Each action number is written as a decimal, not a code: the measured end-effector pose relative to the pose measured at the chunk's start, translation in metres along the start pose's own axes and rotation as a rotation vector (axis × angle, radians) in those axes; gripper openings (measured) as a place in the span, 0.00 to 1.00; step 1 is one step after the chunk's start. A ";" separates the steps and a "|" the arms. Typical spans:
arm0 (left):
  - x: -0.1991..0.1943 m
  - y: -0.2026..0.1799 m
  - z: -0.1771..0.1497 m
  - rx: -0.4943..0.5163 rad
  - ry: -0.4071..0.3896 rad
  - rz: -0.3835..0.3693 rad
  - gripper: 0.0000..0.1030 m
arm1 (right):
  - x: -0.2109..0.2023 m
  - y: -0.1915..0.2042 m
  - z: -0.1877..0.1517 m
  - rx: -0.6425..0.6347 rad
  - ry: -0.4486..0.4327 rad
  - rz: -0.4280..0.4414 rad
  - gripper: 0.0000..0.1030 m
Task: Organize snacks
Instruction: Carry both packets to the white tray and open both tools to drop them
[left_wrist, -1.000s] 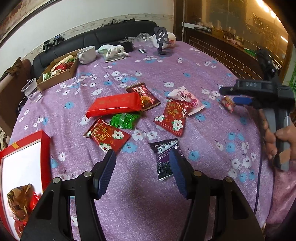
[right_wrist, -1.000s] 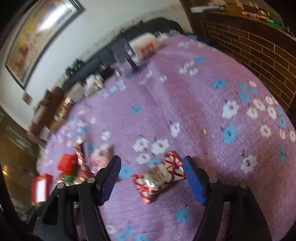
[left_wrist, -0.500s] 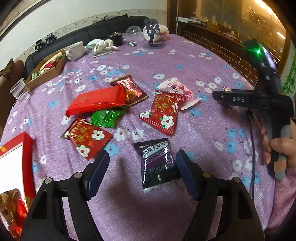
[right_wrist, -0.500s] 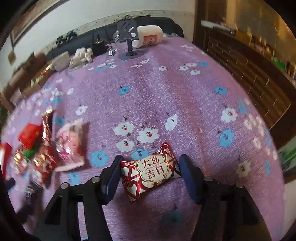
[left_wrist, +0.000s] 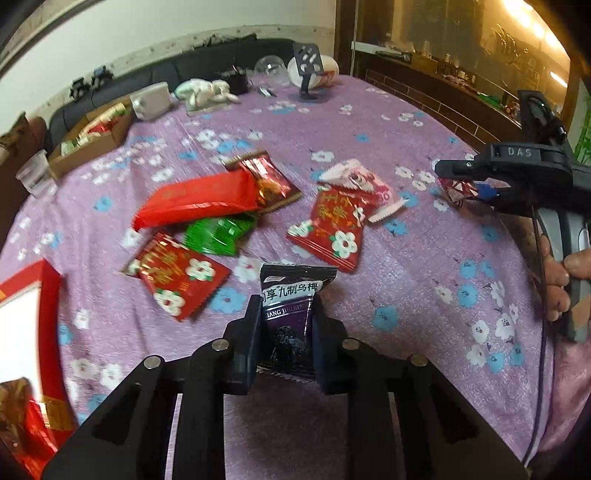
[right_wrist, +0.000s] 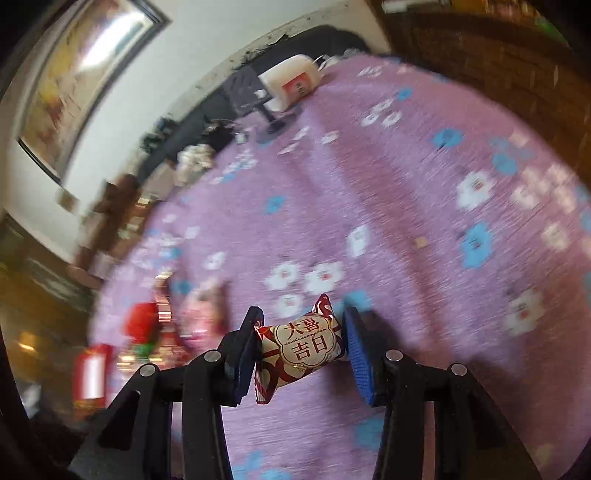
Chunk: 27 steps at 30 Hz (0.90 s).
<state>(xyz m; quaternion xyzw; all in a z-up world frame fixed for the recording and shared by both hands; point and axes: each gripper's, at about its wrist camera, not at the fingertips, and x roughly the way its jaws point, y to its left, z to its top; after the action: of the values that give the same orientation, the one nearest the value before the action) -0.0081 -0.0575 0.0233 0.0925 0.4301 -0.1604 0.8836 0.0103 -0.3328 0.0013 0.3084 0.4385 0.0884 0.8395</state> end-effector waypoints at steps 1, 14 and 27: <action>-0.004 0.002 0.000 -0.001 -0.011 -0.002 0.20 | 0.000 0.001 0.000 0.018 0.011 0.054 0.44; -0.069 0.069 -0.025 -0.147 -0.095 0.027 0.20 | 0.026 0.082 -0.017 0.029 0.144 0.422 0.44; -0.135 0.180 -0.091 -0.362 -0.153 0.246 0.21 | 0.101 0.277 -0.103 -0.245 0.411 0.528 0.43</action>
<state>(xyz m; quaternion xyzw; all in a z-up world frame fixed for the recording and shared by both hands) -0.0872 0.1650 0.0792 -0.0282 0.3692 0.0219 0.9287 0.0230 -0.0252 0.0538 0.2838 0.4896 0.4143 0.7128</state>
